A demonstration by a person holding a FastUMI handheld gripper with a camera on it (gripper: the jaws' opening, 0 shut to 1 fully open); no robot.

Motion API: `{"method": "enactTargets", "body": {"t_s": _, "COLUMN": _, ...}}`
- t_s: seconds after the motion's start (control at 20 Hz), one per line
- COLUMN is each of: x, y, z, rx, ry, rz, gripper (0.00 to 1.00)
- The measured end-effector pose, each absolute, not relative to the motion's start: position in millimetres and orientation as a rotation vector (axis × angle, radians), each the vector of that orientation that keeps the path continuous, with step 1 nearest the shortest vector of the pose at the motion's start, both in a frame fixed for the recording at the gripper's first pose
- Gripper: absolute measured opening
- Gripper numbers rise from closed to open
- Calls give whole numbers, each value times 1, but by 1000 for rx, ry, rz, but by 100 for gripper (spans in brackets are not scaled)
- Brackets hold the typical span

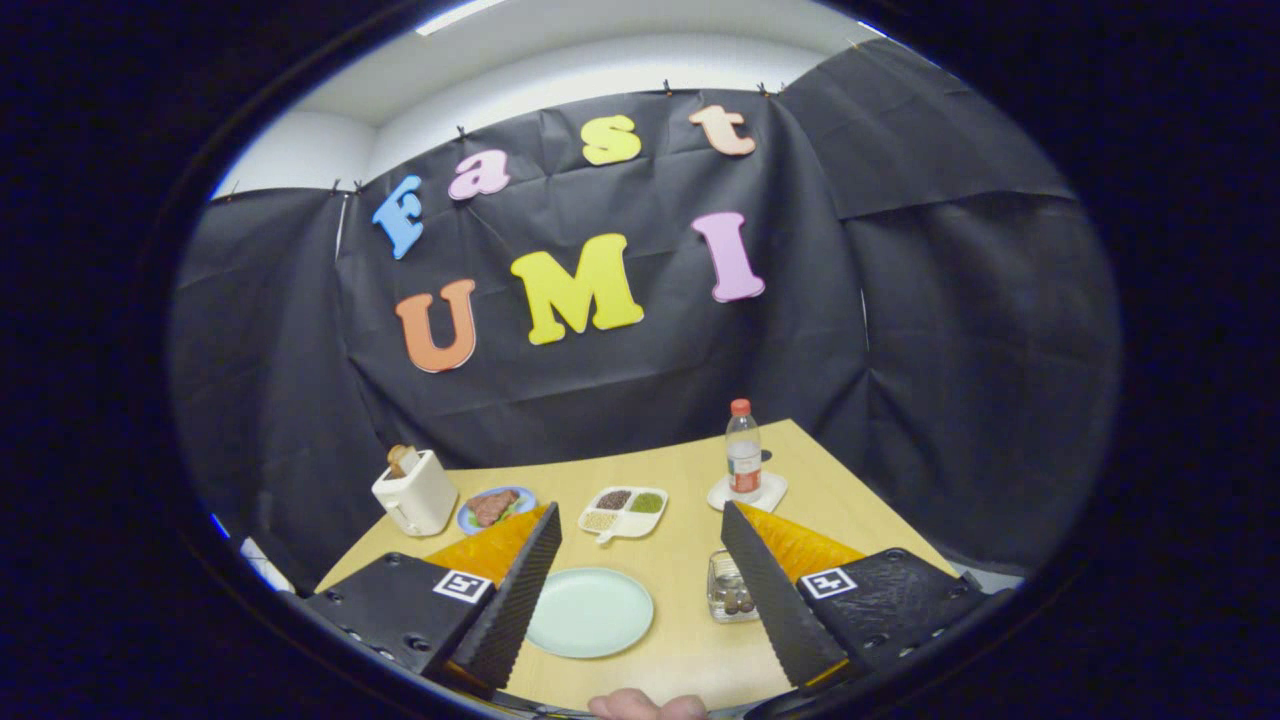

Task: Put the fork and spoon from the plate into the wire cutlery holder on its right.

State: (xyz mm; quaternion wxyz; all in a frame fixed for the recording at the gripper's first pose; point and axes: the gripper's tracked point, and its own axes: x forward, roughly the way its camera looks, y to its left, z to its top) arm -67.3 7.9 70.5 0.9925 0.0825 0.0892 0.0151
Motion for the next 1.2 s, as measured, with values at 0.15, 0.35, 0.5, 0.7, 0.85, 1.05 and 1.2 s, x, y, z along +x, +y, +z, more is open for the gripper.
{"method": "enactTargets", "body": {"t_s": 0.15, "x": -75, "y": 19, "z": 44, "rx": 153, "ry": 165, "rz": 31, "gripper": 96}}
{"method": "enactTargets", "body": {"t_s": 0.35, "x": -64, "y": 20, "z": 26, "rx": 119, "ry": 93, "rz": 11, "gripper": 96}}
{"method": "enactTargets", "body": {"t_s": 0.5, "x": -64, "y": 21, "z": 21, "rx": 131, "ry": 59, "rz": 6, "gripper": 96}}
{"method": "enactTargets", "body": {"t_s": 0.7, "x": -71, "y": 27, "z": 37, "rx": 113, "ry": -14, "rz": 15, "gripper": 96}}
{"method": "enactTargets", "body": {"t_s": 0.85, "x": -74, "y": 33, "z": 40, "rx": 113, "ry": -27, "rz": 28, "gripper": 96}}
{"method": "enactTargets", "body": {"t_s": 1.05, "x": -74, "y": 33, "z": 41, "rx": 118, "ry": -31, "rz": 36, "gripper": 96}}
{"method": "enactTargets", "body": {"t_s": 1.2, "x": -73, "y": 39, "z": 39, "rx": 122, "ry": -21, "rz": 55, "gripper": 96}}
